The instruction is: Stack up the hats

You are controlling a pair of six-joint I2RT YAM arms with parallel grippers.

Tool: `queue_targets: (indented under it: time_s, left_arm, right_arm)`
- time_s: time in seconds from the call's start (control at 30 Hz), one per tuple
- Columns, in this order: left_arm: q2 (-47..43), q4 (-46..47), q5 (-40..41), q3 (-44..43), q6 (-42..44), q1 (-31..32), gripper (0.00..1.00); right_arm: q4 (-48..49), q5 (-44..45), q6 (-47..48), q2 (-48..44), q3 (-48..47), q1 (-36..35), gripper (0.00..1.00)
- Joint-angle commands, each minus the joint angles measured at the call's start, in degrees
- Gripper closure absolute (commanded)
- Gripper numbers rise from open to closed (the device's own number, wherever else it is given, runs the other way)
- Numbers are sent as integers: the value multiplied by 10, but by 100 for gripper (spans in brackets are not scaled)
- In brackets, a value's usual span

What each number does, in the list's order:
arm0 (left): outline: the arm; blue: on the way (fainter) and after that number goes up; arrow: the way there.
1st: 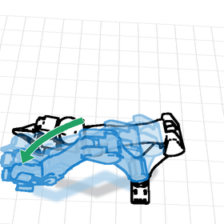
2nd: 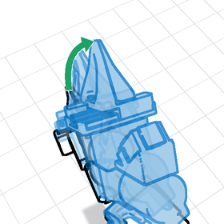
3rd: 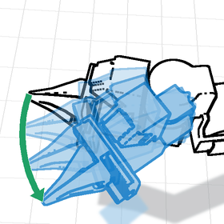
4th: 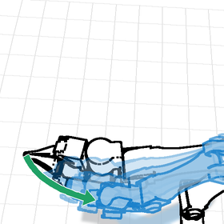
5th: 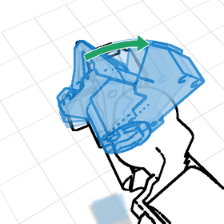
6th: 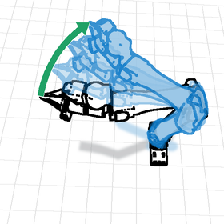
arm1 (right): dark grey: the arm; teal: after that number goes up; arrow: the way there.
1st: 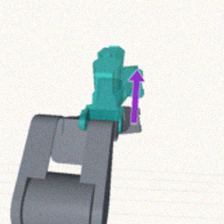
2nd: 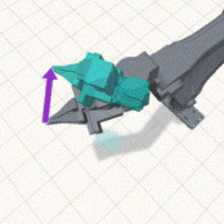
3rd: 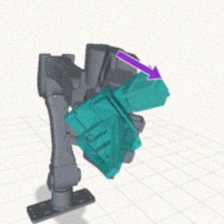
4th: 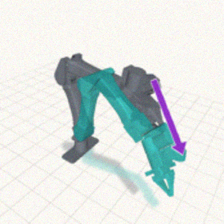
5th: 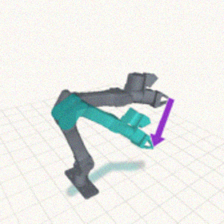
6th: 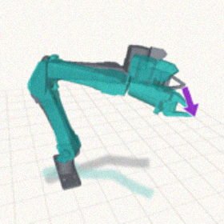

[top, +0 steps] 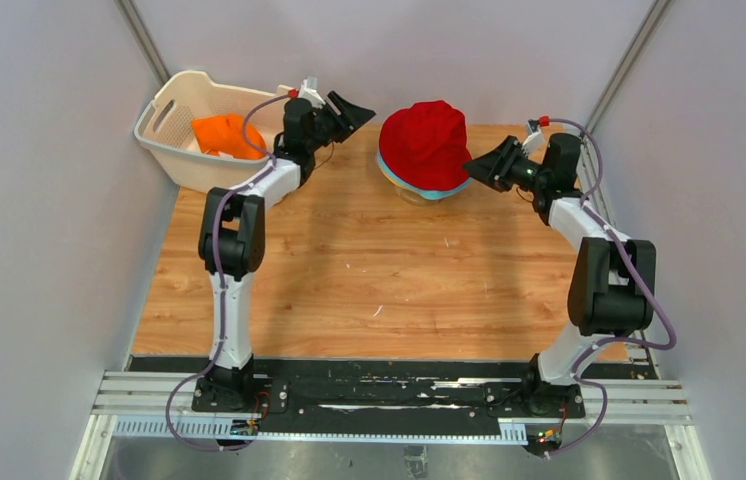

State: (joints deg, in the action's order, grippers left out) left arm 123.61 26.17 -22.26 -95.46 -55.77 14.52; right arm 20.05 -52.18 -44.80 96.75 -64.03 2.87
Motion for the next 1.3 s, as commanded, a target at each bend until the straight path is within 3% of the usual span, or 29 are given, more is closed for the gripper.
queue_targets:
  time_s: [0.0, 0.17, 0.6, 1.27]
  left_arm:
    - [74, -15, -64, -67, -9, 1, 43]
    - [115, -9, -80, -103, 1, 1, 43]
    - [140, 137, -88, -76, -77, -1, 43]
    - [185, 168, -142, -127, -113, 2, 45]
  right_arm:
    - [48, -27, -22, 14, 12, -9, 54]
    - [57, -28, -22, 16, 21, -9, 54]
    - [62, -31, -23, 22, 21, -10, 54]
    - [67, -34, -24, 27, 24, -11, 55]
